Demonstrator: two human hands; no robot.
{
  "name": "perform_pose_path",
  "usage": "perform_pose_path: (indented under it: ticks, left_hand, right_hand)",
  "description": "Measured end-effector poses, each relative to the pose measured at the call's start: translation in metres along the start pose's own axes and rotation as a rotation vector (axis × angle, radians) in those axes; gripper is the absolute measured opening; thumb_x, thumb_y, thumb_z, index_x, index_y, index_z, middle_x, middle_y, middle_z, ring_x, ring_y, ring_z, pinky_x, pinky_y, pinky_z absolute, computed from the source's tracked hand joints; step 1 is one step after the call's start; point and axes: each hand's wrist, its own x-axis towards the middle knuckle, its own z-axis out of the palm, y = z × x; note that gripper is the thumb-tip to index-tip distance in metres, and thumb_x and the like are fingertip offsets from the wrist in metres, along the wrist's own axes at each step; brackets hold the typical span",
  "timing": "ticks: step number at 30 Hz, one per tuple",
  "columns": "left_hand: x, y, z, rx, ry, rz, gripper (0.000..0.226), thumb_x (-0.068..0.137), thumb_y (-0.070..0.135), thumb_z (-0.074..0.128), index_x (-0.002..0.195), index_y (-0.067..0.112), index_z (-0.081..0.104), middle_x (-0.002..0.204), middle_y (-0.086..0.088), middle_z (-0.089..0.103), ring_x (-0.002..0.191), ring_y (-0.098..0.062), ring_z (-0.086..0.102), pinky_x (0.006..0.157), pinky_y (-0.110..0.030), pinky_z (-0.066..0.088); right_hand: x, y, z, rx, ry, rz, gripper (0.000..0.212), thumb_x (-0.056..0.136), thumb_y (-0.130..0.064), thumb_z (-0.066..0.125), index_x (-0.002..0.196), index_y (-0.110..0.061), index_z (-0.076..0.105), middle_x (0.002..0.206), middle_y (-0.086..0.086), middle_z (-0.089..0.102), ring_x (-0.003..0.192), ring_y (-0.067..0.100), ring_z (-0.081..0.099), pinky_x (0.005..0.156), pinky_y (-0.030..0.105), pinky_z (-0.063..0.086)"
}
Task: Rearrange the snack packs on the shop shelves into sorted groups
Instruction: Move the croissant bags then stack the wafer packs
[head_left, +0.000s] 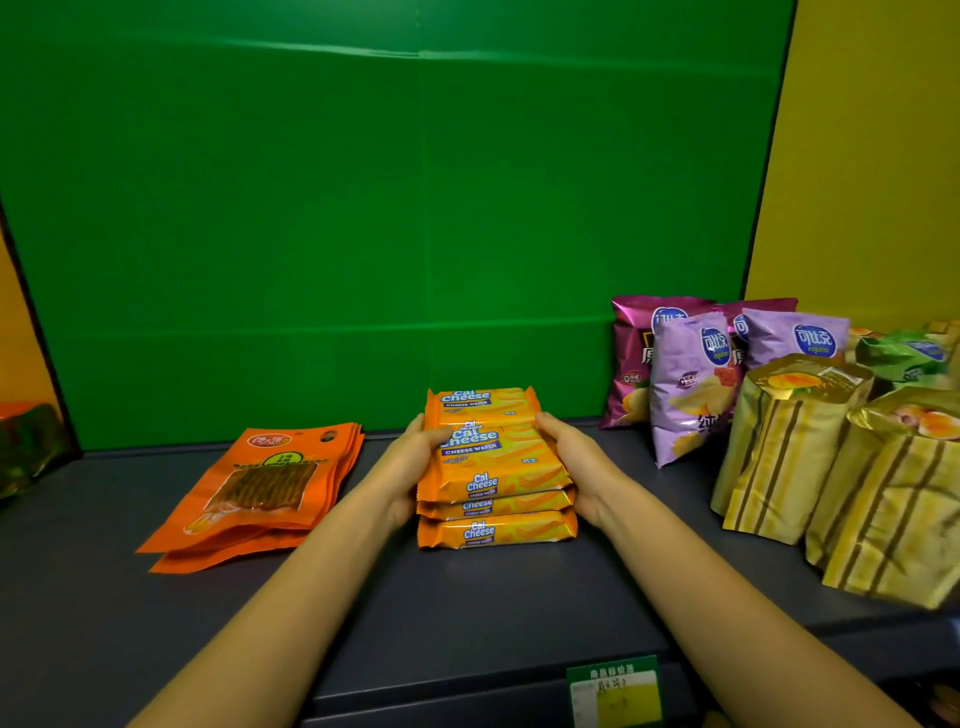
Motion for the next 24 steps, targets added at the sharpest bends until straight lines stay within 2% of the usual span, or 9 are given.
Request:
perform_pose_path:
  ticks: [2,4,6,8,12,15,17,21,24]
  left_hand:
    - [0.001,0.000,-0.002,0.089,0.028,0.018,0.047,0.093,0.013,0.047,0.138,0.009,0.033,0.105,-0.005,0.063,0.075,-0.020,0.063,0.056,-0.025,0.055]
    - [0.006,-0.001,-0.005,0.215,0.096,0.064,0.067,0.091,0.018,0.052,0.147,0.008,0.014,0.140,-0.007,0.044,0.107,-0.028,0.060,0.085,-0.034,0.050]
    - [0.009,0.000,-0.009,0.401,0.173,0.161,0.073,0.090,0.022,0.054,0.148,0.011,0.011,0.153,-0.011,0.027,0.132,-0.028,0.042,0.105,-0.036,0.035]
    - [0.007,0.003,-0.010,0.635,0.257,0.324,0.063,0.090,0.024,0.054,0.144,0.007,0.026,0.150,-0.015,0.033,0.135,-0.028,0.036,0.109,-0.036,0.029]
    - [-0.017,0.011,-0.002,0.930,0.303,0.722,0.036,0.089,0.026,0.054,0.120,0.007,0.056,0.125,-0.015,0.059,0.116,-0.031,0.053,0.097,-0.039,0.039]
    - [-0.048,0.011,0.013,1.033,0.239,0.856,0.038,0.083,0.041,0.046,0.107,0.017,0.062,0.107,-0.007,0.068,0.097,-0.030,0.063,0.082,-0.041,0.048]
    - [-0.067,0.005,0.027,1.094,0.185,0.912,0.029,0.085,0.040,0.050,0.101,0.021,0.064,0.099,-0.004,0.070,0.088,-0.029,0.066,0.074,-0.039,0.049]
    - [-0.094,-0.011,0.061,1.155,0.116,0.996,0.010,0.087,0.026,0.060,0.093,0.021,0.065,0.086,-0.005,0.071,0.075,-0.030,0.066,0.060,-0.033,0.041]
    - [-0.113,-0.031,0.094,1.169,0.089,1.012,0.019,0.083,0.033,0.052,0.089,0.020,0.064,0.077,-0.005,0.069,0.067,-0.030,0.066,0.056,-0.035,0.047]
  right_hand:
    - [-0.006,-0.005,-0.001,-0.032,0.035,-0.022,0.035,0.094,-0.040,0.044,0.099,-0.016,0.069,0.082,0.002,0.074,0.074,0.015,0.068,0.071,0.030,0.052]
    - [-0.014,-0.010,-0.005,-0.065,0.112,-0.051,0.031,0.094,-0.036,0.044,0.087,-0.018,0.068,0.089,0.003,0.073,0.079,0.015,0.066,0.080,0.032,0.049]
    - [-0.027,-0.014,-0.014,-0.152,0.202,-0.119,0.026,0.095,-0.030,0.044,0.103,-0.016,0.064,0.114,0.008,0.065,0.101,0.019,0.060,0.097,0.033,0.043]
    - [-0.052,-0.017,-0.024,-0.304,0.246,-0.218,0.034,0.095,-0.024,0.044,0.125,-0.011,0.056,0.132,0.007,0.056,0.120,0.020,0.052,0.108,0.034,0.036]
    - [-0.124,-0.021,-0.044,-0.606,0.298,-0.413,0.030,0.094,-0.019,0.048,0.122,-0.017,0.059,0.120,-0.003,0.060,0.116,0.010,0.054,0.105,0.026,0.038]
    - [-0.180,-0.022,-0.072,-0.781,0.402,-0.557,0.022,0.092,-0.016,0.052,0.109,-0.022,0.064,0.103,-0.013,0.063,0.093,-0.011,0.057,0.086,0.006,0.041]
    - [-0.217,-0.022,-0.098,-0.857,0.514,-0.599,0.018,0.091,-0.015,0.053,0.101,-0.025,0.064,0.098,-0.016,0.064,0.086,-0.019,0.055,0.076,0.000,0.039]
    - [-0.290,-0.015,-0.160,-1.027,0.792,-0.557,0.017,0.090,-0.020,0.054,0.100,-0.026,0.066,0.096,-0.013,0.066,0.084,-0.002,0.060,0.074,0.013,0.043]
    - [-0.338,-0.002,-0.209,-1.107,0.938,-0.444,0.016,0.089,-0.021,0.054,0.101,-0.026,0.065,0.096,-0.009,0.068,0.089,0.009,0.063,0.079,0.031,0.049]
